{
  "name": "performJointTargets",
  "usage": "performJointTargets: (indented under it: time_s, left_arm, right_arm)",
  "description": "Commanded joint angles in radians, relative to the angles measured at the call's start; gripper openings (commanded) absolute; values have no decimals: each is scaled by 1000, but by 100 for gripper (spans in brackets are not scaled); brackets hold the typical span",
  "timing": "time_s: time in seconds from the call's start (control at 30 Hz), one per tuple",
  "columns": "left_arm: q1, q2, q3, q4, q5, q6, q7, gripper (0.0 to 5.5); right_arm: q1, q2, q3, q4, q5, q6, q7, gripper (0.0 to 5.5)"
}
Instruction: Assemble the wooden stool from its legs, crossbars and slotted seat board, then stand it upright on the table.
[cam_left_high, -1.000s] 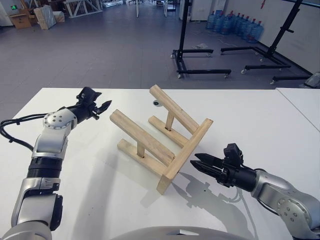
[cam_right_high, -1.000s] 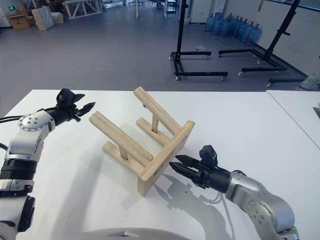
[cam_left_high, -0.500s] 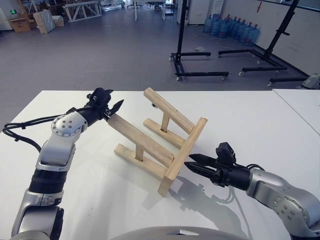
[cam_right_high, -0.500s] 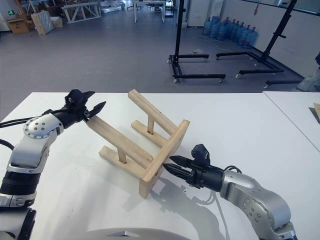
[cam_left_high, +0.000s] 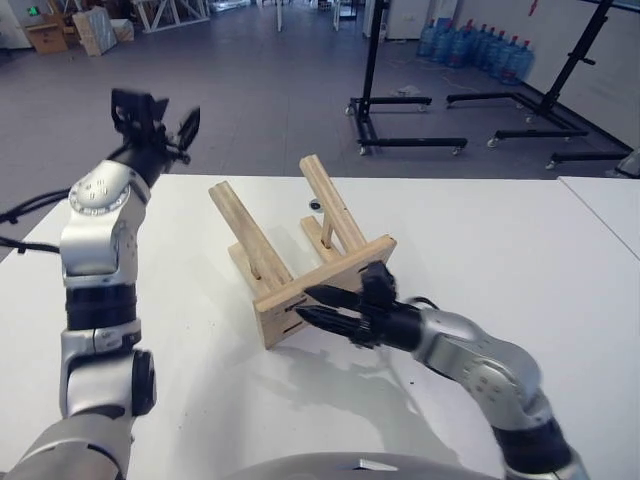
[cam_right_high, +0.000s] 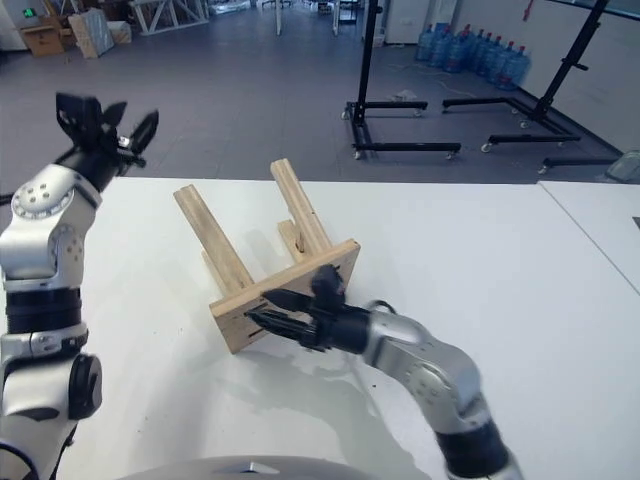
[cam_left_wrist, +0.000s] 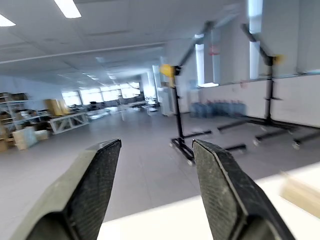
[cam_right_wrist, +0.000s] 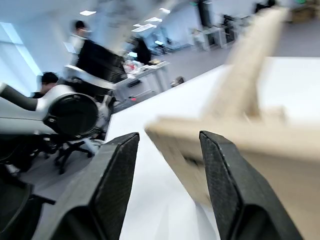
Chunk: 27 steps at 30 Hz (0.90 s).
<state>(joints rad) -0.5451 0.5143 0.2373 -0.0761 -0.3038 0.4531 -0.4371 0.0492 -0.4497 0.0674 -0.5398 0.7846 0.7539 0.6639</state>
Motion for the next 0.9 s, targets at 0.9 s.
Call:
performJointTargets:
  time_s: [0.9]
  left_arm:
    - [137, 145, 29, 196, -89, 10, -145, 260]
  right_arm:
    - [-349, -52, -15, 830, -395, -403, 421, 223]
